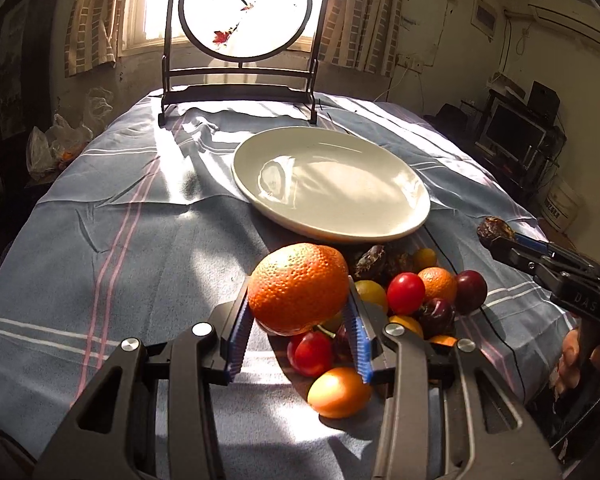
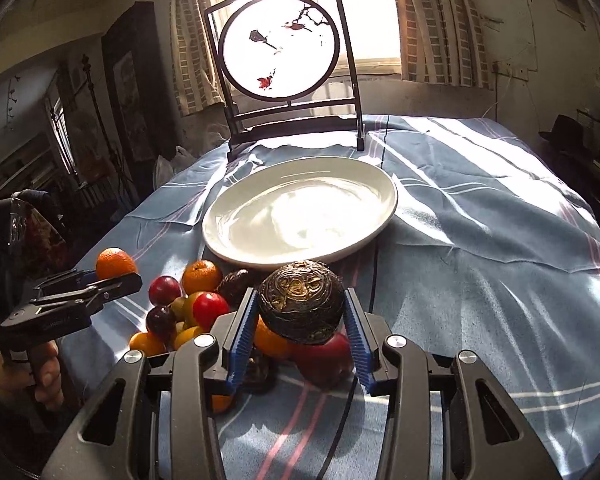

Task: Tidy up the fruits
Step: 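Carry both fruits onto the white plate and open both grippers, then grasp an orange with the left gripper while the right grasps another orange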

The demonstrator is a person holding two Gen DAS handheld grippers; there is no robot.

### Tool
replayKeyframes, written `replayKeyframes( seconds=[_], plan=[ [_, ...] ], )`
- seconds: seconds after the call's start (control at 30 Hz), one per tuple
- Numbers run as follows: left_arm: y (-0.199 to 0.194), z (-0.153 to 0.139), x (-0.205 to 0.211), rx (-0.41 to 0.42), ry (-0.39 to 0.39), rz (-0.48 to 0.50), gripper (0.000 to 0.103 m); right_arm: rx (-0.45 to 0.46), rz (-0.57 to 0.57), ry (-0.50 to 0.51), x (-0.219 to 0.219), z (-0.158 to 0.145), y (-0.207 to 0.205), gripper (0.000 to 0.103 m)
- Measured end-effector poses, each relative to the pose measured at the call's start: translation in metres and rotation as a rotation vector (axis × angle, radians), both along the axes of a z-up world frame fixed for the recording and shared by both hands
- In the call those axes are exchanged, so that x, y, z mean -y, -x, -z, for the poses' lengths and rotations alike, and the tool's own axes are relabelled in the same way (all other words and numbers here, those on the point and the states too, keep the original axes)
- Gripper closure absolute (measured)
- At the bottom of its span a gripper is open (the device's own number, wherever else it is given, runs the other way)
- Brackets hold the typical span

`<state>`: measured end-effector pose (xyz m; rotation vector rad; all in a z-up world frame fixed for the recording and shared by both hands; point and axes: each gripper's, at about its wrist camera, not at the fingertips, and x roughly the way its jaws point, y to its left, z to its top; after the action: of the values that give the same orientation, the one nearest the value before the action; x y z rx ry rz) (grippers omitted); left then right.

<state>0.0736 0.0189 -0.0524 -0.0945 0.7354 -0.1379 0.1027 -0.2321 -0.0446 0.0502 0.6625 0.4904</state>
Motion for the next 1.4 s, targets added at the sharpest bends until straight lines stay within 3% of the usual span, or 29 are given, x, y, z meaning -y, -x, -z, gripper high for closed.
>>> replayKeyframes(
  seconds=[0.33,0.4,0.5,0.67,0.8,1.0,1.17,1.23,1.3,1.4],
  plan=[
    [-0.128,0.003,0.023,-0.151,-0.012,0.030,0.059,-0.116,-0.004,0.064,-0.048,0.001,-0.110,0.058],
    [-0.131,-0.002,0.014,-0.151,0.012,-0.002,0.051,-0.080,0.034,0.085,-0.047,-0.005,-0.112,0.036],
    [-0.109,-0.012,0.004,-0.099,0.013,-0.018,0.035,-0.027,0.034,0.066,-0.038,-0.017,-0.091,0.035],
    [-0.039,-0.013,0.001,-0.064,-0.045,0.041,0.035,-0.003,0.028,0.041,-0.010,-0.017,-0.038,0.035],
    [0.018,0.008,0.002,-0.092,-0.088,0.085,0.035,0.022,0.049,0.055,0.014,-0.007,0.009,0.035],
    [0.049,0.038,0.007,-0.127,-0.112,0.084,0.035,0.015,0.086,0.023,0.037,0.008,0.046,0.035],
    [0.039,0.050,0.015,-0.125,-0.059,0.082,0.048,-0.025,0.059,0.014,0.032,0.019,0.056,0.035],
    [0.036,0.052,0.023,-0.115,-0.058,0.085,0.068,-0.040,0.025,0.014,0.025,0.024,0.060,0.035],
    [0.038,0.053,0.031,-0.096,-0.084,0.088,0.070,-0.043,-0.013,0.027,0.014,0.028,0.065,0.035],
    [0.040,0.050,0.028,-0.098,-0.060,0.087,0.071,-0.064,-0.072,0.025,-0.002,0.034,0.068,0.035]
  ],
)
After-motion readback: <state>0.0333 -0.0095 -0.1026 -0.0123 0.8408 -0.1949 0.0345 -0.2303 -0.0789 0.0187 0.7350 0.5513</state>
